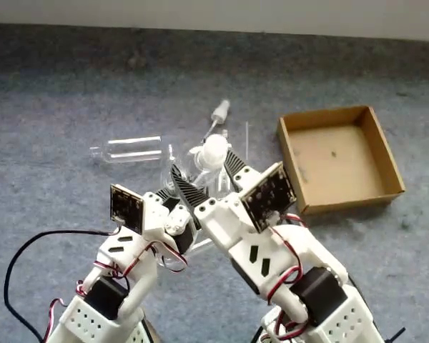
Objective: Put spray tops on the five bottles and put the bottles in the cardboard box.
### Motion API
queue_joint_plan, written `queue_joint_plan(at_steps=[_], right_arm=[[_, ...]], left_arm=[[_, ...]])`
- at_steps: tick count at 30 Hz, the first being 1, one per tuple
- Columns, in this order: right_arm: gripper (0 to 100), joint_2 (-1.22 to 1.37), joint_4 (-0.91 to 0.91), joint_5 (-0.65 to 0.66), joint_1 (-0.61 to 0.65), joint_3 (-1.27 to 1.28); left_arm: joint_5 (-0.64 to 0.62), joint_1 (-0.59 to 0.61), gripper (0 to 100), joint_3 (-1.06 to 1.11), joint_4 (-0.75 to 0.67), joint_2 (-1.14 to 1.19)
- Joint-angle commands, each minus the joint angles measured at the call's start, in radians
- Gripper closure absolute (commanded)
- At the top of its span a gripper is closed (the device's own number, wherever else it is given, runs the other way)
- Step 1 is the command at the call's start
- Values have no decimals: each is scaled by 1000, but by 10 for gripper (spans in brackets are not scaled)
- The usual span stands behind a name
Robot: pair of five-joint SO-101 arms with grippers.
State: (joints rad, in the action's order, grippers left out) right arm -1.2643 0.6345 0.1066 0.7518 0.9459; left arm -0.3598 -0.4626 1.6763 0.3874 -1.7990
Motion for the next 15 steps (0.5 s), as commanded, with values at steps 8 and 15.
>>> queue_joint_plan(at_steps=[8,15], right_arm=[[929,-93,27,0,-222,8],[929,-90,-45,2,-549,13]], left_arm=[[11,13,994,16,-44,-15],[11,13,994,16,-44,-15]])
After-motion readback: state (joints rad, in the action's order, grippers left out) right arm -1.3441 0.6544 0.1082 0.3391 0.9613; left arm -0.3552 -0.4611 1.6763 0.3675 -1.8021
